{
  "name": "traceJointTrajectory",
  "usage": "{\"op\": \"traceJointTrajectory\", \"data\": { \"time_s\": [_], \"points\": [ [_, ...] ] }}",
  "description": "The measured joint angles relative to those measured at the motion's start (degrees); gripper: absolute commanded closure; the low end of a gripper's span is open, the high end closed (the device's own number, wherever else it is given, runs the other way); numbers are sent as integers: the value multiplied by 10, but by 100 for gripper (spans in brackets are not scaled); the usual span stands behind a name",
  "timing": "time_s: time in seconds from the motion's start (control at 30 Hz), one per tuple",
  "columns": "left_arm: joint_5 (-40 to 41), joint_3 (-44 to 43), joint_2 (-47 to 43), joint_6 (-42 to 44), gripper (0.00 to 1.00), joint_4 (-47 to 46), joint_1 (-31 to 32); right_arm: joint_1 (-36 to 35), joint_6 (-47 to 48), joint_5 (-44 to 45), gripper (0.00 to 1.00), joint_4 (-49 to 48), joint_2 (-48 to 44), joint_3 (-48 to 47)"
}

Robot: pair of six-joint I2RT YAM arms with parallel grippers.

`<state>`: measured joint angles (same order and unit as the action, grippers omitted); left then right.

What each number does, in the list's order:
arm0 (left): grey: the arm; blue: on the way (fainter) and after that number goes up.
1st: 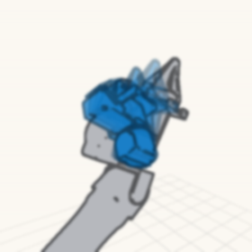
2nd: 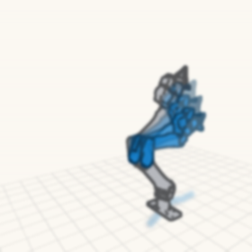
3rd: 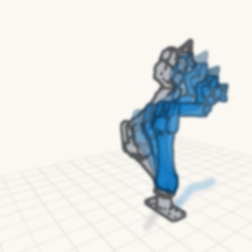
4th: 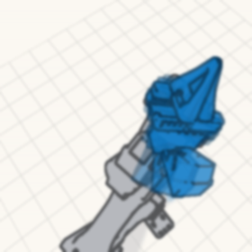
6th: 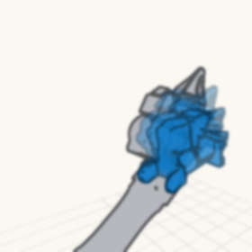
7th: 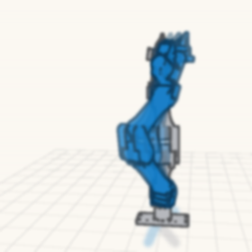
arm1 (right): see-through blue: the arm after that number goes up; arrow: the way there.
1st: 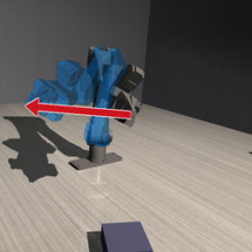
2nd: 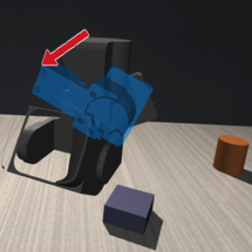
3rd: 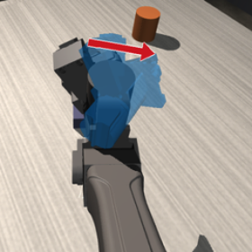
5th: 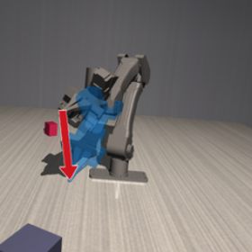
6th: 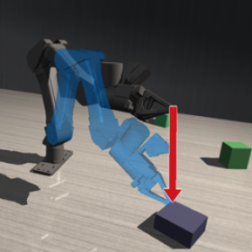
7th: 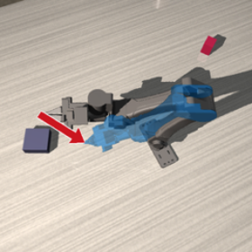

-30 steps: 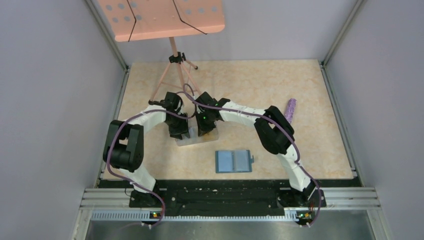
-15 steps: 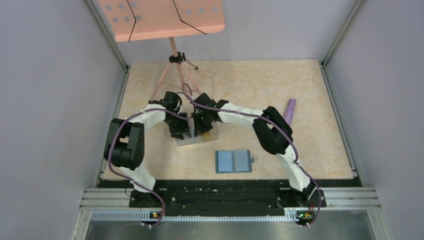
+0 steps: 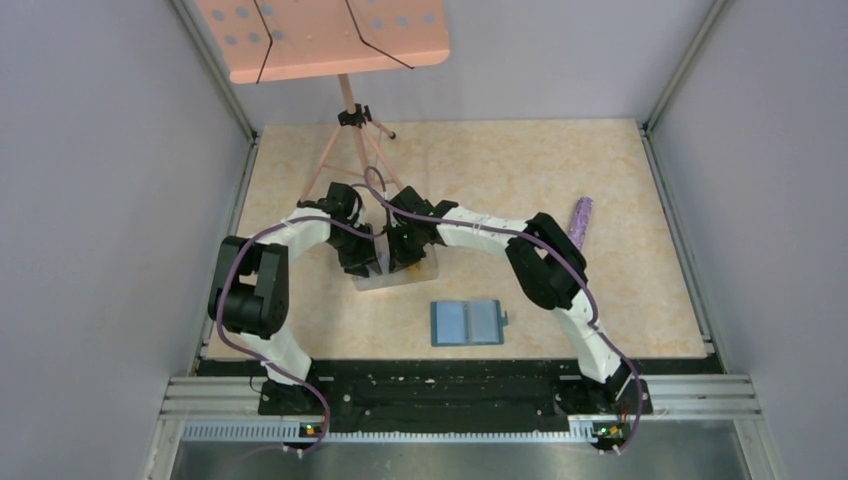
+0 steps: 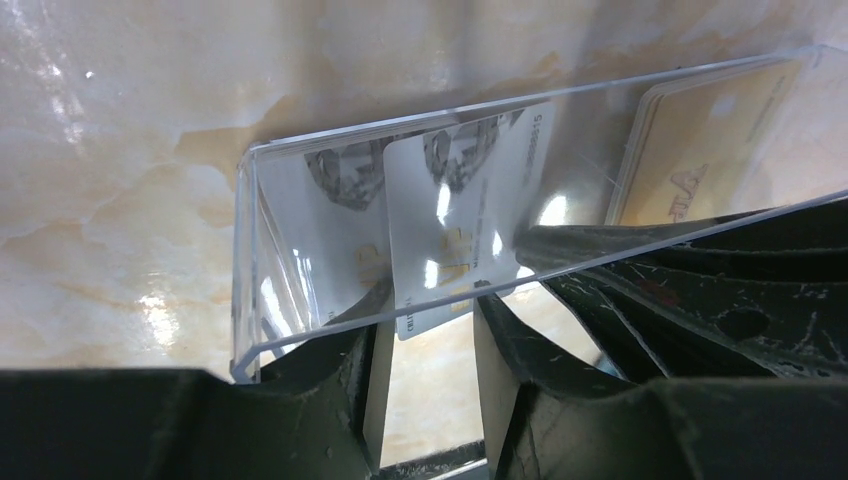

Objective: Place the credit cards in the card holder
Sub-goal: Pick up the credit card from the storage box.

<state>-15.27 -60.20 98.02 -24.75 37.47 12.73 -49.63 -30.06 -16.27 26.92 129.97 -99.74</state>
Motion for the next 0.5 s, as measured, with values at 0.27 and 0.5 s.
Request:
{"op": "traceJointTrajectory", "data": {
  "time_s": [0.27,0.5],
  "points": [
    [-9,3,0,-2,63,-24,4,0,0,34,100,-22,-32,46],
    [-10,3,3,-2,63,-30,5,0,2,62,100,-22,-41,56]
  ]
}}
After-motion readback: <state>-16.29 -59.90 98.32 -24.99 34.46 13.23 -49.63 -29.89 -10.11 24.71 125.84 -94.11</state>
